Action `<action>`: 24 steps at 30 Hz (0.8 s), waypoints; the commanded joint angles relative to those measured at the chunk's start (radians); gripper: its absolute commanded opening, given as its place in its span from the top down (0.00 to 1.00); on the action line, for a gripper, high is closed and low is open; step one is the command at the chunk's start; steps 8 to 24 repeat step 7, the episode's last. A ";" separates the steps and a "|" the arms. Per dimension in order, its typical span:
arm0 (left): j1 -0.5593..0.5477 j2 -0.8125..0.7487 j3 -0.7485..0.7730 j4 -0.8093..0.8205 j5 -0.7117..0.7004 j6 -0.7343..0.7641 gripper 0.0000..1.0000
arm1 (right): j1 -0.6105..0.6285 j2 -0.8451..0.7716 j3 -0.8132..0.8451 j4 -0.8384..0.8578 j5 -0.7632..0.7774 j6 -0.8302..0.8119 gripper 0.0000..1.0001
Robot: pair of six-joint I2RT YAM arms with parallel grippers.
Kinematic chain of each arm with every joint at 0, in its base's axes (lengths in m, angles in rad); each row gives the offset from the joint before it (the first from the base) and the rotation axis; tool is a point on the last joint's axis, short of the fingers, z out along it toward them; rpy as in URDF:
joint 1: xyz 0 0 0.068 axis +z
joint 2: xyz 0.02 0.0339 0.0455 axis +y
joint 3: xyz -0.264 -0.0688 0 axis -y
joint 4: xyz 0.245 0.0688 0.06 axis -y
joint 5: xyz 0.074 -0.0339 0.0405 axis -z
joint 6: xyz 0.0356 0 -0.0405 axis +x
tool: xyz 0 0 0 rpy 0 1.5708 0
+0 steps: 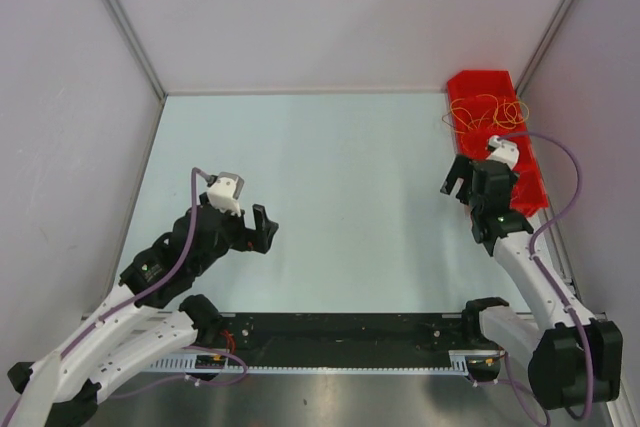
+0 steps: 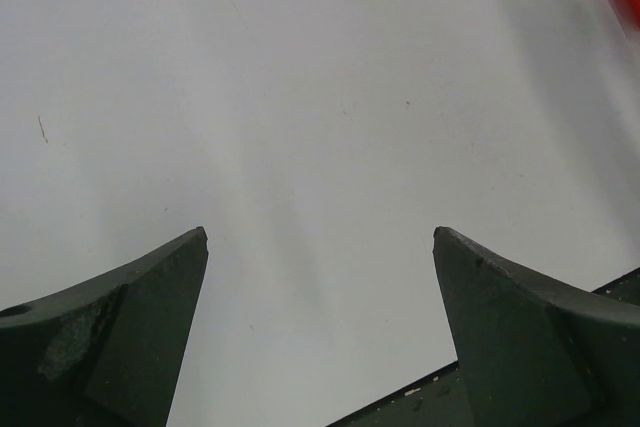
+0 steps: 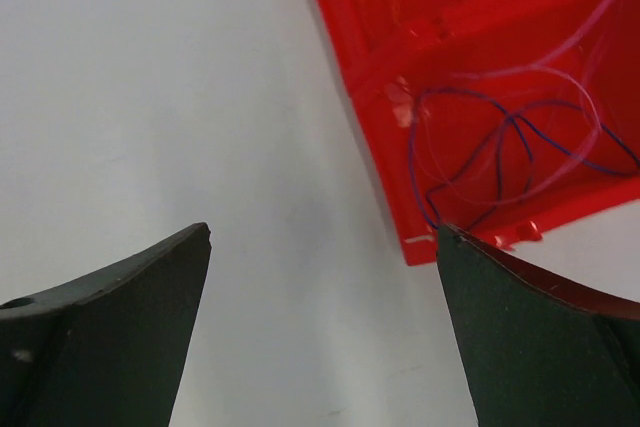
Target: Untangle the cables
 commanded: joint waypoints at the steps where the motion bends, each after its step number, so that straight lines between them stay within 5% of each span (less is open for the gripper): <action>1: 0.005 0.000 -0.001 0.024 -0.010 -0.003 0.00 | -0.072 0.025 -0.074 0.172 0.027 0.058 0.00; 24: 0.006 0.014 -0.001 0.024 -0.007 -0.001 0.00 | -0.018 0.077 -0.091 0.263 0.071 0.060 0.00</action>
